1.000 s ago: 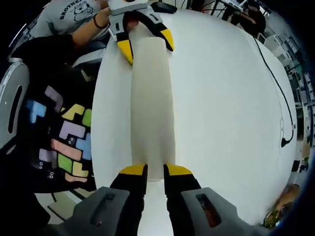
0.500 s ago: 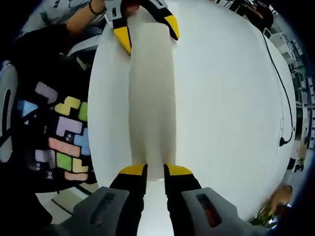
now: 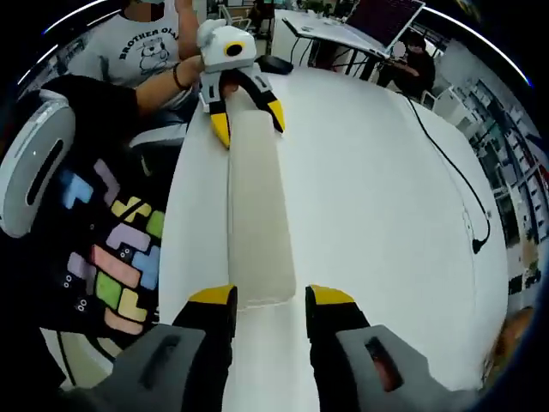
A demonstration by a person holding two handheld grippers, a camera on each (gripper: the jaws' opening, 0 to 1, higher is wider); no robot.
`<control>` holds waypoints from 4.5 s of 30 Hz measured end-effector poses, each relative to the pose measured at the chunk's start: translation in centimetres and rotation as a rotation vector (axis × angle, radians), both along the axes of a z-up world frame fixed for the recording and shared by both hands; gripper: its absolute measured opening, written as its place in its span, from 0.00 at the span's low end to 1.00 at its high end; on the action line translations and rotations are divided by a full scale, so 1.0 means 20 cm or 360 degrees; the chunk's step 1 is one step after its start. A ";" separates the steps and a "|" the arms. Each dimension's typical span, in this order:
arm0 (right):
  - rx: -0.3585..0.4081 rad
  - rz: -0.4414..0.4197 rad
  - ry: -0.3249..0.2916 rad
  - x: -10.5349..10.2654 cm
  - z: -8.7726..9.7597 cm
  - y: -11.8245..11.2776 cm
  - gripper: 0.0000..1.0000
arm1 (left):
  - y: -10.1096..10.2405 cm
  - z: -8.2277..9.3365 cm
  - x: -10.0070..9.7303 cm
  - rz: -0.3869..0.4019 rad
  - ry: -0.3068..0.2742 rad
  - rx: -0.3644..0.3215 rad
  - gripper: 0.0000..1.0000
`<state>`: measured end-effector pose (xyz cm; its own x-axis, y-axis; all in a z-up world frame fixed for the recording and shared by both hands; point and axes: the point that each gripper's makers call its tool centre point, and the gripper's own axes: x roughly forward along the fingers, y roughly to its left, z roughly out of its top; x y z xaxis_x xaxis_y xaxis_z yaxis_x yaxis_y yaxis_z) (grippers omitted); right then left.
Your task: Arrange the utensils inside the cutlery case until each visible utensil rests in its matching compartment.
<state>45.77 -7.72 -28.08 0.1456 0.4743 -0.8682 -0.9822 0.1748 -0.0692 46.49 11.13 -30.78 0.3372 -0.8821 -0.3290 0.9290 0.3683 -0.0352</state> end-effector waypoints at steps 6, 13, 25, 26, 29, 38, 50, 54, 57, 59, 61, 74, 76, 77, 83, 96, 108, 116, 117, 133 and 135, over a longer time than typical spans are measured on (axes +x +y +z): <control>0.0389 -0.0177 0.0023 0.01 -0.02 -0.04 0.43 | 0.00 0.00 0.00 -0.0003 -0.0003 0.0022 0.49; 0.0611 -0.0232 -0.0053 0.00 -0.07 -0.02 0.50 | -0.01 -0.01 0.00 -0.0014 -0.0017 0.0072 0.50; 0.0872 -0.0311 -0.0069 -0.02 -0.14 0.09 0.51 | -0.02 -0.02 0.00 -0.0036 -0.0057 0.0085 0.49; 0.0920 -0.0301 -0.0006 -0.05 -0.14 0.11 0.51 | -0.02 -0.02 0.00 -0.0035 -0.0060 0.0081 0.49; 0.0949 -0.0346 -0.0017 -0.01 -0.17 0.11 0.48 | -0.02 -0.02 0.01 -0.0035 -0.0066 0.0075 0.48; 0.0976 -0.0360 -0.0145 0.01 -0.19 0.11 0.44 | -0.03 -0.03 0.03 -0.0016 -0.0055 0.0029 0.49; 0.1065 -0.0366 -0.0207 0.02 -0.17 0.08 0.43 | -0.07 0.00 0.04 -0.0002 -0.0107 0.0026 0.49; 0.1104 -0.0371 -0.0251 0.04 -0.11 0.03 0.43 | -0.10 0.05 0.06 -0.0005 -0.0140 -0.0002 0.49; 0.1119 -0.0366 -0.0302 0.05 -0.06 0.01 0.43 | -0.14 0.07 0.09 -0.0008 -0.0154 -0.0013 0.49; 0.1114 -0.0362 -0.0330 0.07 -0.04 -0.01 0.43 | -0.16 0.08 0.11 -0.0003 -0.0153 0.0000 0.49; 0.1113 -0.0364 -0.0359 0.09 -0.02 -0.04 0.43 | -0.18 0.09 0.14 0.0003 -0.0168 0.0006 0.50; 0.1148 -0.0407 -0.0485 0.28 0.10 -0.17 0.44 | -0.33 0.19 0.36 0.0059 -0.0204 0.0028 0.53; 0.1141 -0.0416 -0.0489 0.31 0.10 -0.18 0.44 | -0.35 0.21 0.40 0.0078 -0.0222 0.0046 0.53; 0.1142 -0.0425 -0.0487 0.33 0.10 -0.19 0.44 | -0.35 0.21 0.42 0.0089 -0.0224 0.0048 0.54; 0.1115 -0.0454 -0.0494 0.46 0.11 -0.21 0.44 | -0.38 0.22 0.56 0.0134 -0.0208 0.0080 0.56; 0.1062 -0.0579 -0.0398 0.71 -0.02 -0.27 0.45 | -0.44 0.12 0.78 0.0210 -0.0138 0.0109 0.57; 0.1035 -0.0613 -0.0328 0.71 -0.11 -0.27 0.45 | -0.44 0.02 0.79 0.0222 -0.0066 0.0121 0.58; 0.1013 -0.0602 -0.0304 0.71 -0.15 -0.26 0.45 | -0.42 0.00 0.77 0.0218 -0.0042 0.0104 0.57; 0.1011 -0.0608 -0.0293 0.71 -0.16 -0.26 0.45 | -0.42 0.01 0.77 0.0211 -0.0037 0.0099 0.57; 0.1015 -0.0625 -0.0263 0.71 -0.19 -0.26 0.45 | -0.43 -0.02 0.73 0.0215 0.0013 0.0059 0.57; 0.1022 -0.0627 -0.0260 0.72 -0.19 -0.26 0.45 | -0.44 -0.02 0.73 0.0225 0.0005 0.0068 0.58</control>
<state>60.08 -13.01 -31.87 0.5109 0.7644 -0.3932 -0.8252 0.5643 0.0249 61.02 2.32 -31.18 0.4559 -0.8112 -0.3662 0.8678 0.4965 -0.0194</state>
